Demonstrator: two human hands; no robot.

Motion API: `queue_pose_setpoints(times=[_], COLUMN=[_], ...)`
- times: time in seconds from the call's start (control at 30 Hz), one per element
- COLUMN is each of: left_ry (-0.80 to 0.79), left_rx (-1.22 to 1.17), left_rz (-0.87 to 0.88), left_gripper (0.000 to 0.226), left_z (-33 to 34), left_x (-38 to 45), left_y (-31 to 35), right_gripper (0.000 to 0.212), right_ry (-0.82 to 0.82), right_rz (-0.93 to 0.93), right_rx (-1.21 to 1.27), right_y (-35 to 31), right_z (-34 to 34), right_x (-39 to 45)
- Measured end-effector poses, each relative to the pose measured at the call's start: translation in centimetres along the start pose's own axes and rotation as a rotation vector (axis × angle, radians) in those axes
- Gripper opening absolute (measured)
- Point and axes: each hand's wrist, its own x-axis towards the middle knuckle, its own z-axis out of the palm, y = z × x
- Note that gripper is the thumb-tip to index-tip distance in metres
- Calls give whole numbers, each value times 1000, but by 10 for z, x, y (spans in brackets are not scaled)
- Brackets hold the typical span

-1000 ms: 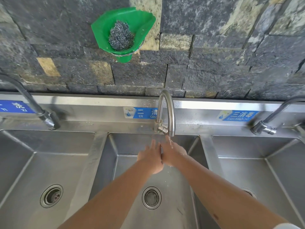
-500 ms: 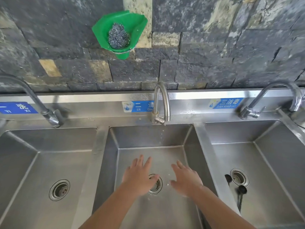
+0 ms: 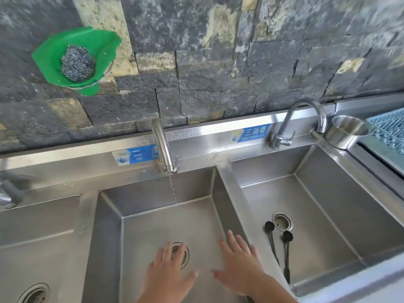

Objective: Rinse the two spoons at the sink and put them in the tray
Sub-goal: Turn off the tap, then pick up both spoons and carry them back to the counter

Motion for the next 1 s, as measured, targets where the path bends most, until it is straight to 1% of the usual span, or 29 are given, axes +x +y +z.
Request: queue_pose_setpoints(times=[0.13,0.3,0.43,0.6,0.7,0.83,0.93,1.0], left_ry=[-18,-24,-14,-75,-119,-214,-232,-277], left_rx=[20,39,56,89,100,100,83,23], left_rz=[43,150,239,290,294,249,221,144], left_gripper=[93,91,84,80,77,73,64,53], left_z=[0,4,20,53,77,113,143,164], left_x=[19,44,69,102,122,151,176,193], left_y=[48,135,207,281,311,345,363,367], right_gripper=[94,91,91,92,85,72,45,36], right_ry=[7,10,-9,-36,-68,-178,-229,-224], right_rz=[21,55,131,213,263,350,496,602], right_rx=[59,92,133,166,203,285,489,636], right_y=[41,113,176,243,273,300,314,324], right_z=[-12,-14,-11,-5,1,22,42,55], right_x=[3,8,15,28,43,76,103,116])
